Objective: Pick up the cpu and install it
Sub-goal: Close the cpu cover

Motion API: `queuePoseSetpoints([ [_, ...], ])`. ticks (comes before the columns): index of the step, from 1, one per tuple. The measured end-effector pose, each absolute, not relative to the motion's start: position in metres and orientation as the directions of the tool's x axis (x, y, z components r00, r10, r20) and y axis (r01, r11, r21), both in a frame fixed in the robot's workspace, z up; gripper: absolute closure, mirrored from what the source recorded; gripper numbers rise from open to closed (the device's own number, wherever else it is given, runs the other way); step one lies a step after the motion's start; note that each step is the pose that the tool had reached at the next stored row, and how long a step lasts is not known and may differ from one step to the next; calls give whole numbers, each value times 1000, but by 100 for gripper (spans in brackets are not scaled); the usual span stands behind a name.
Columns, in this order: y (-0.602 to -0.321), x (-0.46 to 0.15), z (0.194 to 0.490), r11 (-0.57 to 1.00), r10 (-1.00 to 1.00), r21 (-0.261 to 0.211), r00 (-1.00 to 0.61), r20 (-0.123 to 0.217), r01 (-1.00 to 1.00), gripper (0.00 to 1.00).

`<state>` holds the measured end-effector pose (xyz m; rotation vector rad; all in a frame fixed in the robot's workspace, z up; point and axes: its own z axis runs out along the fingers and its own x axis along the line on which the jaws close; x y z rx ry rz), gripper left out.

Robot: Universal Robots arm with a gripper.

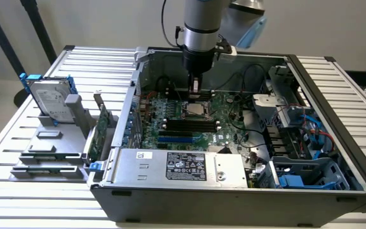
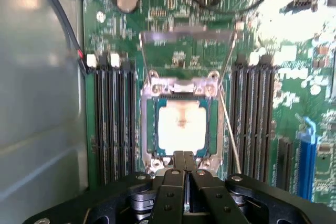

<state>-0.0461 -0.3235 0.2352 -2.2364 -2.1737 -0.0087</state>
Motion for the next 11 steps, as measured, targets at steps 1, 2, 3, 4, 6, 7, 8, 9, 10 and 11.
queuePoseSetpoints([
  [1, -324, -42, 237, -28, 999, -14, 29, 20, 1000, 89],
  [2, -324, -37, 240, -28, 999, -15, 29, 21, 999, 89],
  [3, -324, -33, 242, -28, 999, -16, 29, 21, 999, 89],
  [4, -324, -28, 244, -28, 999, -17, 29, 22, 999, 89],
  [6, -325, -19, 249, -28, 999, -19, 29, 22, 999, 89],
  [7, -325, -14, 251, -28, 999, -20, 29, 23, 999, 89],
  [8, -325, -10, 254, -28, 999, -21, 29, 24, 999, 89],
  [9, -325, -5, 256, -28, 999, -22, 29, 24, 999, 89],
  [10, -325, -1, 258, -28, 999, -23, 29, 25, 999, 89],
  [11, -325, 4, 261, -28, 999, -24, 29, 26, 999, 89],
])
